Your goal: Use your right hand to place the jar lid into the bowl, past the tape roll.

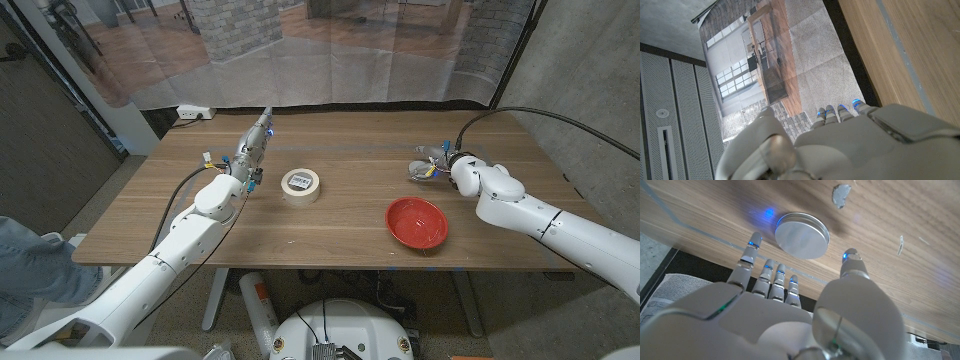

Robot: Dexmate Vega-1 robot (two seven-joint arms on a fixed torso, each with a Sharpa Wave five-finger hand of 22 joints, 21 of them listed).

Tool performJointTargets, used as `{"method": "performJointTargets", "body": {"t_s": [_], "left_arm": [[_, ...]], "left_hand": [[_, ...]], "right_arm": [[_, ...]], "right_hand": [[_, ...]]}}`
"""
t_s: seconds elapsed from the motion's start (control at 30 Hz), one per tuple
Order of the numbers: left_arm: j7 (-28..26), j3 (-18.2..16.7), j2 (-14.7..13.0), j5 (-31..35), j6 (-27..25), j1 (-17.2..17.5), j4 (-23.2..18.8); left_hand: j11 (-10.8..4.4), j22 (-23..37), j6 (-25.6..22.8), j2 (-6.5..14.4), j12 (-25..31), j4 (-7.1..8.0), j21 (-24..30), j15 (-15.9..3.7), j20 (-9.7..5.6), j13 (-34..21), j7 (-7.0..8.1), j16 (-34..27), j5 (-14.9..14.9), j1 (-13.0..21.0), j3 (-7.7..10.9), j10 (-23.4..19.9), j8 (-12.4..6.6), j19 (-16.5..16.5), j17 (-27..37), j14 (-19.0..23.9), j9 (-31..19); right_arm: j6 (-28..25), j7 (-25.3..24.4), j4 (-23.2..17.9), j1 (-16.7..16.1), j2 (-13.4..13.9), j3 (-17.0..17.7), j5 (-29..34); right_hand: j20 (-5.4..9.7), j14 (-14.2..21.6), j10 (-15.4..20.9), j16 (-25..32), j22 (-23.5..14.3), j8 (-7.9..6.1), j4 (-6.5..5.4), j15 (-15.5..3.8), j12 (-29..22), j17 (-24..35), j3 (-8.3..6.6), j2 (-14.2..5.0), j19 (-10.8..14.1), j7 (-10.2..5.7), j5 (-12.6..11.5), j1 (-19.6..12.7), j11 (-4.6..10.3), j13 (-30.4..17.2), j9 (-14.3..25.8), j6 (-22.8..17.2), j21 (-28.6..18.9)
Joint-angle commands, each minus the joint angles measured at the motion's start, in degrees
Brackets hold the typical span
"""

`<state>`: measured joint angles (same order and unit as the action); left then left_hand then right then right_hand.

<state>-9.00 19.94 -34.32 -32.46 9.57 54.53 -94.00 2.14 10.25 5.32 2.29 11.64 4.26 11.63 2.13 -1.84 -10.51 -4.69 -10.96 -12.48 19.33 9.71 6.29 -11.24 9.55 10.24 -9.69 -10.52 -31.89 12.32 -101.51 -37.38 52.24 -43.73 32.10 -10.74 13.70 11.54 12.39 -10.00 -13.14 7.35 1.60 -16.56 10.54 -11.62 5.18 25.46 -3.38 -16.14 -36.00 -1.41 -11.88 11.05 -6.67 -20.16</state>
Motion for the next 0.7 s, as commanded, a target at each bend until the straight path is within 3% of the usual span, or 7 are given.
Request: {"method": "performJointTargets", "body": {"t_s": [0.03, 0.7], "left_arm": [[-0.23, 0.12, 0.11, 0.14, -0.14, 0.07, -0.09], [-0.33, 0.33, 0.22, 0.21, -0.45, 0.0, -0.13]], "left_hand": [[-0.27, 0.35, -0.03, 0.45, 0.01, -0.09, -0.06, 0.01, -0.89, -0.2, 0.07, 0.23, 0.04, 0.19, -0.23, 0.32, -0.14, 8.36, 0.15, -1.64, -0.23], [-0.25, 0.36, -0.14, 0.53, 0.02, -0.12, -0.03, 0.08, -0.73, -0.21, 0.17, 0.21, 0.11, 0.21, -0.38, 0.3, -0.14, 8.4, 0.16, -1.59, -0.23]], "right_arm": [[-0.34, 2.13, 1.61, 1.65, -0.77, -1.11, 1.25], [-0.83, 3.63, 3.31, 2.63, -1.22, -1.99, 1.57]], "right_hand": [[0.05, 0.99, 1.12, 0.44, -0.17, -0.36, 0.03, -0.27, -0.54, 0.26, -0.19, 0.06, 0.86, 0.06, -0.42, -0.84, 0.13, -0.2, 0.33, -0.87, 0.35], [0.77, 2.62, 2.39, 0.5, -0.21, -0.45, -0.09, -0.81, -0.96, 0.4, -0.21, -0.4, 2.26, 0.1, -0.44, -1.27, 0.65, -0.26, 0.35, -2.13, 0.66]]}}
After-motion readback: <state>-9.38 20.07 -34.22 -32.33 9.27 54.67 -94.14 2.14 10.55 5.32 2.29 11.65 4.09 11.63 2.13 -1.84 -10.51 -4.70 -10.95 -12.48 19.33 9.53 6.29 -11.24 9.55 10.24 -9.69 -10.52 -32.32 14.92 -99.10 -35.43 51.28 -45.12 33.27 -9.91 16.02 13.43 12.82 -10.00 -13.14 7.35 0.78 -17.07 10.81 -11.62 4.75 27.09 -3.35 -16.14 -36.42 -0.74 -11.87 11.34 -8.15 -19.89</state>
